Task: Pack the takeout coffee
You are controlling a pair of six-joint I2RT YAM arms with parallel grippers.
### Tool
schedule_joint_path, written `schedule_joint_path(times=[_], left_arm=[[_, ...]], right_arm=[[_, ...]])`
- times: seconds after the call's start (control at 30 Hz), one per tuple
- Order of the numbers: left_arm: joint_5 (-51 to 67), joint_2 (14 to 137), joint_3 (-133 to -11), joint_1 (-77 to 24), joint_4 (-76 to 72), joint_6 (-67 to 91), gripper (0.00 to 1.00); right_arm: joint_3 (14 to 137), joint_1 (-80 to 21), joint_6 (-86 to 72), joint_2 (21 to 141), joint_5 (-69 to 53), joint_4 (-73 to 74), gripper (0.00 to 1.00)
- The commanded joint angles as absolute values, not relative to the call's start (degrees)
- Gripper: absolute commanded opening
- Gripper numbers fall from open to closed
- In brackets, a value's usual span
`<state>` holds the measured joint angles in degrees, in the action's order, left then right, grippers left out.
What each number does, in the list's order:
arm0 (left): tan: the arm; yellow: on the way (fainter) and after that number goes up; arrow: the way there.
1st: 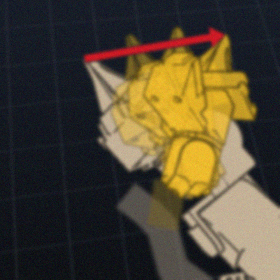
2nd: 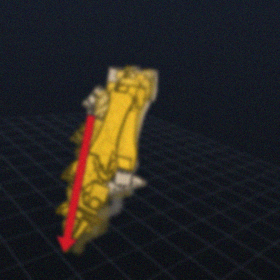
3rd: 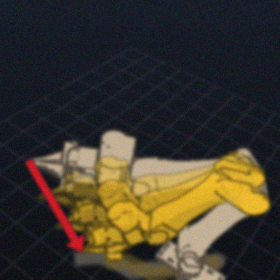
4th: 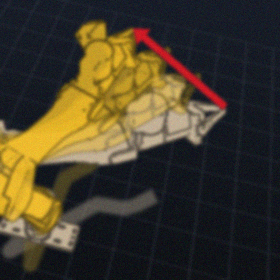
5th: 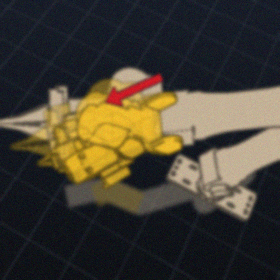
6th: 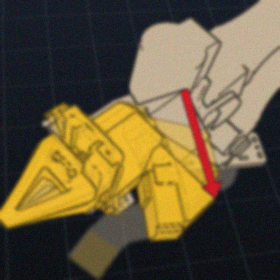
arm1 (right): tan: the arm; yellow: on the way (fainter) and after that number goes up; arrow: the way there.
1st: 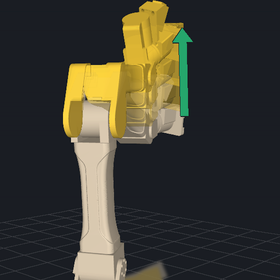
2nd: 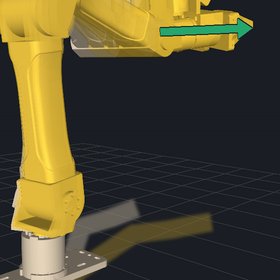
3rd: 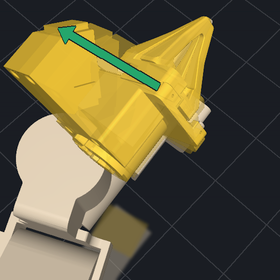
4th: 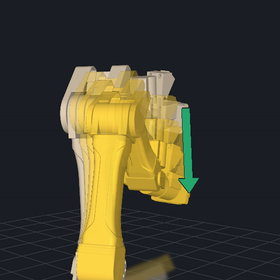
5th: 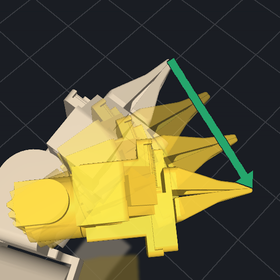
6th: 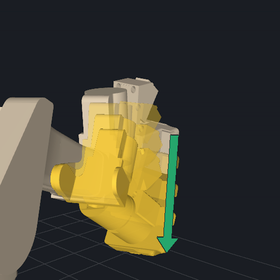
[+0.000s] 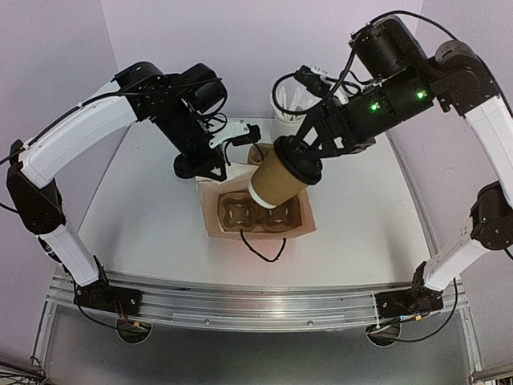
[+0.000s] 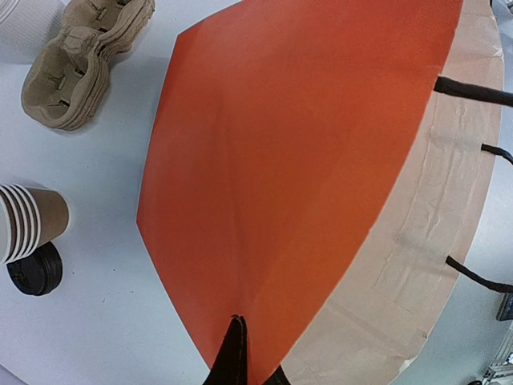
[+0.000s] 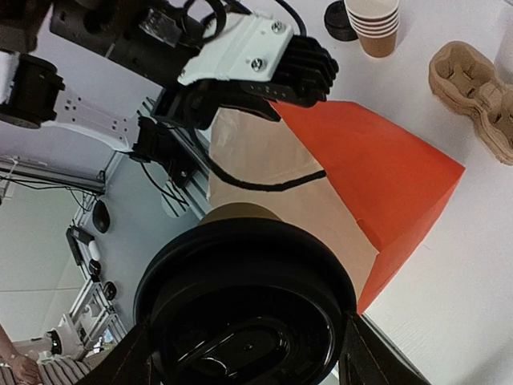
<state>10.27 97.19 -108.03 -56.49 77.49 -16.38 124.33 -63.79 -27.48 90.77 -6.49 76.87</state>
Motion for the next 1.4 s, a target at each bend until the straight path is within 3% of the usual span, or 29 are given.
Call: schedule_joint_path(times=[0.0, 0.33, 0.8, 1.37], left_arm=[[10.4, 97.77, -110.73, -56.16, 82.08, -15.48, 0.0], [11.83, 97.27, -110.37, -56.2, 82.03, -15.17, 0.0], [18.43, 95.19, -108.36, -56.2, 82.35, -15.04, 0.0], [24.84, 93.98, -103.98, -56.07, 80.27, -13.77, 0.0]], right_arm=[[123.32, -67.05, -26.03, 92.41, 2.9, 79.61, 0.32], [122.5, -75.33, -21.54, 98.82, 17.79, 78.9, 0.32], [96.52, -77.59, -16.95, 94.45, 40.92, 59.32, 0.31], [84.6, -79.1, -21.41, 96.61, 51.58, 43.63, 0.28]])
